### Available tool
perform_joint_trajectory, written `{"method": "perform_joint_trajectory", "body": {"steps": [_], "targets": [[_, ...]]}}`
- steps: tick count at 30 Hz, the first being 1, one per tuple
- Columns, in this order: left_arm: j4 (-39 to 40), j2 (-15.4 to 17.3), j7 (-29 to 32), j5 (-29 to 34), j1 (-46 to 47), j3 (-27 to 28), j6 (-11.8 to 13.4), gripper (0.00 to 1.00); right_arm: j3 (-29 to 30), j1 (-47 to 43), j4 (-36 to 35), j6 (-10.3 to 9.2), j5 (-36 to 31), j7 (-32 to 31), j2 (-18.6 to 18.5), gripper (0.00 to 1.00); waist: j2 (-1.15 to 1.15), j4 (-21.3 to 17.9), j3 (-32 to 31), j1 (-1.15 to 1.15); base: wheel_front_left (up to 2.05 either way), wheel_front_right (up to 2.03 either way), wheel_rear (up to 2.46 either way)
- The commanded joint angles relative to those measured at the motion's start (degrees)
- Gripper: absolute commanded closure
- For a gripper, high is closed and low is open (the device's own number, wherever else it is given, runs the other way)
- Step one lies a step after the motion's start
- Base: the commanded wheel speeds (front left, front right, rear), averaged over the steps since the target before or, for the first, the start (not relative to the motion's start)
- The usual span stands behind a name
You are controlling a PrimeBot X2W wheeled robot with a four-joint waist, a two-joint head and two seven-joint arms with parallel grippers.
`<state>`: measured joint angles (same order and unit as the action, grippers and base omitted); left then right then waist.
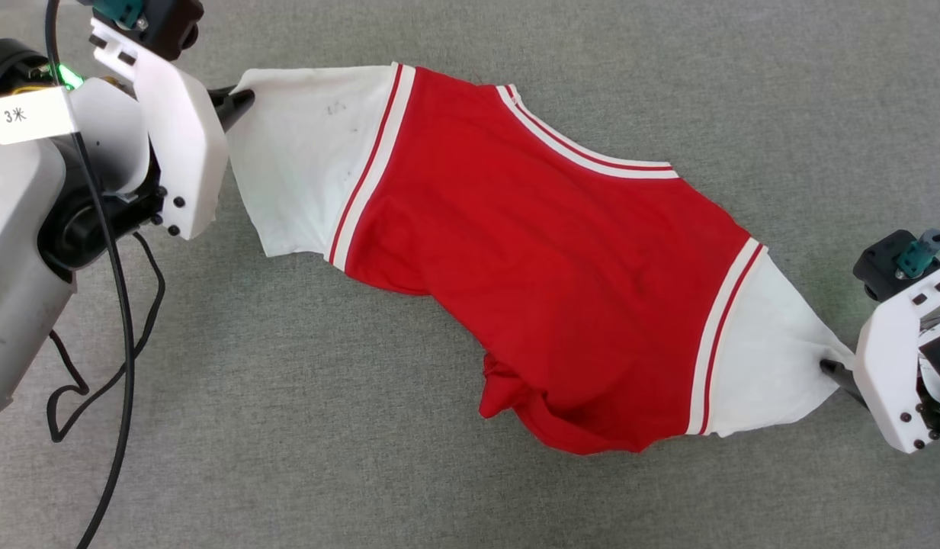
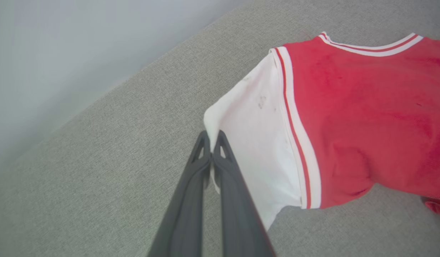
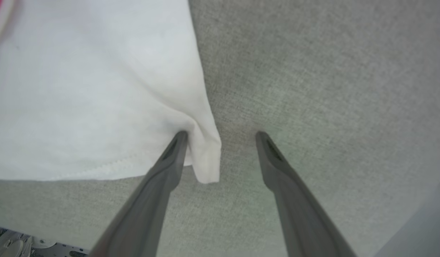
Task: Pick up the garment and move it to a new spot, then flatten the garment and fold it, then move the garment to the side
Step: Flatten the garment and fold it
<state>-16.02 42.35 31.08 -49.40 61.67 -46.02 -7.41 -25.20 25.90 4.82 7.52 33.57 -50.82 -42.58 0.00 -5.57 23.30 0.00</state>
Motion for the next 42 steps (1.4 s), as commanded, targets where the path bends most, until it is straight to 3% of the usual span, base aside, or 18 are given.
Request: {"method": "perform_joint_trajectory", "body": {"steps": [1,11,12,13,14,23,29,42], "targets": [[0.1,-0.2,-0.3,0.1,0.5,-0.2,0.0,1.00,-0.7,0.4,0.8,-0.06,0.2,0.2,0.7,0.00,0.00,0.1,0.3,0.00,0.00,0.00,0.00],[-0.6,0.4,-1.8,-1.0,1.9,-2.0,0.0,1.00,-13.6,-2.7,9.1,0.35,3.3,2.3,3.9,0.00,0.00,0.3,1.4,0.00,0.00,0.00,0.00],[-0.8,0.5,-2.0,-1.2,1.9,-2.3,0.0,1.00,-14.4,-2.5,9.2,0.39,3.8,3.1,4.0,0.20,0.00,0.3,1.3,0.00,0.00,0.00,0.00],[-1.0,0.6,-2.1,-1.3,1.9,-2.5,0.0,1.00,-15.0,-2.1,9.4,0.39,4.1,3.9,4.0,0.97,0.00,0.2,1.2,0.00,0.00,0.00,0.00],[-1.1,0.7,-2.3,-1.4,2.0,-2.8,0.0,1.00,-15.4,-1.4,9.7,0.38,4.4,4.7,3.9,1.00,0.00,0.1,1.1,0.00,0.00,0.00,0.00],[-1.6,1.3,-6.4,-2.3,1.5,-4.0,0.0,1.00,-11.9,7.6,9.4,-0.08,2.9,17.9,1.8,1.00,0.00,-0.6,-3.3,0.00,0.00,0.00,0.00],[-0.2,1.8,-11.3,-1.9,0.8,-3.1,0.0,1.00,-9.4,9.8,7.2,-0.08,3.5,23.6,-0.7,1.00,0.00,-0.5,-7.7,0.00,0.00,0.00,0.00],[11.1,6.2,-20.8,1.1,2.4,2.5,5.1,1.00,4.2,12.8,-1.3,-0.08,-1.3,29.8,0.0,1.00,0.00,0.7,-12.6,0.00,0.00,0.00,0.00]]}}
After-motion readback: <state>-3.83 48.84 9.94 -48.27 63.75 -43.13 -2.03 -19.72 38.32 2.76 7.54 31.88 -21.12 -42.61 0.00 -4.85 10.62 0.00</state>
